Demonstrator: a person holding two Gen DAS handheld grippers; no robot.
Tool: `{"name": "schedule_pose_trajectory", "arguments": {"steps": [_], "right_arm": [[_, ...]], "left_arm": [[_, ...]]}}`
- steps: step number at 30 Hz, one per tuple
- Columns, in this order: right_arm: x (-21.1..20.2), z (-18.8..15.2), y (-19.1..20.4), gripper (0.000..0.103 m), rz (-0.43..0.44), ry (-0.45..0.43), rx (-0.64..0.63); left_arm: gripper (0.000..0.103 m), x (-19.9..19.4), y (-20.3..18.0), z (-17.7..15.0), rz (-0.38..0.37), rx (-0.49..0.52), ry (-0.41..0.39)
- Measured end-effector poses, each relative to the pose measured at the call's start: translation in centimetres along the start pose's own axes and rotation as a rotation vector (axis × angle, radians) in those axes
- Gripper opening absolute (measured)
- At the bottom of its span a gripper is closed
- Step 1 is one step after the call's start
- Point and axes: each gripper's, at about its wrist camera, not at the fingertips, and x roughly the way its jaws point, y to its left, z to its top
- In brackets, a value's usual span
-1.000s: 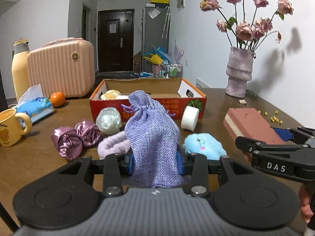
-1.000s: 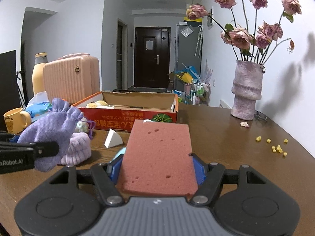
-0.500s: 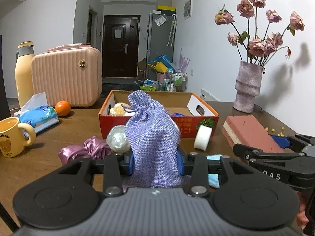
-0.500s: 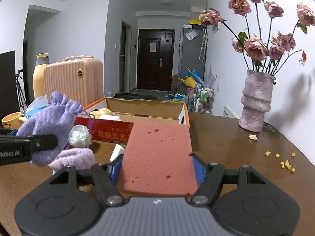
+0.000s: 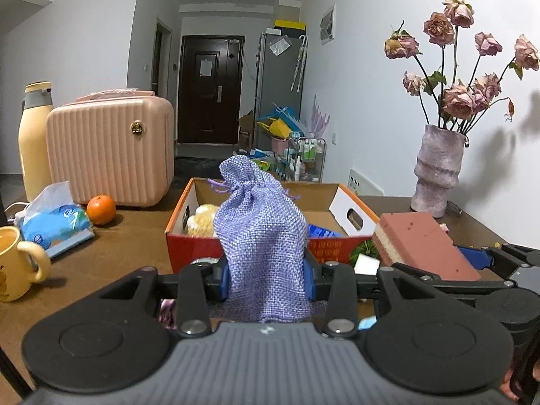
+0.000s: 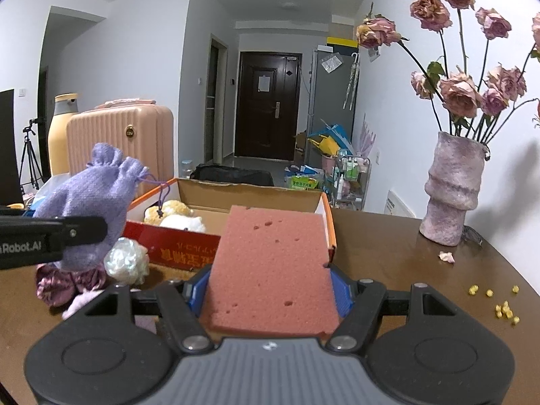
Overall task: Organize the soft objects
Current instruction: 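Carry the pouch in the left tool while the right tool carries the sponge toward the box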
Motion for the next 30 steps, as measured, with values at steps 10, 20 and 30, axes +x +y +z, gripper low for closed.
{"name": "schedule_pose_trajectory", "arguments": {"steps": [10, 20, 30], "right_arm": [[3.9, 2.0, -0.1, 0.069, 0.008, -0.015, 0.009], [8.0, 3.8, -1.2, 0.069, -0.002, -0.016, 0.02], [11.4, 5.1, -1.4, 0.069, 0.001, -0.015, 0.017]], "left_arm": [[0.039, 3.4, 0.0, 2.0, 0.01, -0.005, -0.039], [0.039, 7.1, 0.2, 3.4, 0.013, -0.017, -0.04], [0.039, 10.4, 0.3, 4.5, 0.023, -0.02, -0.034]]}}
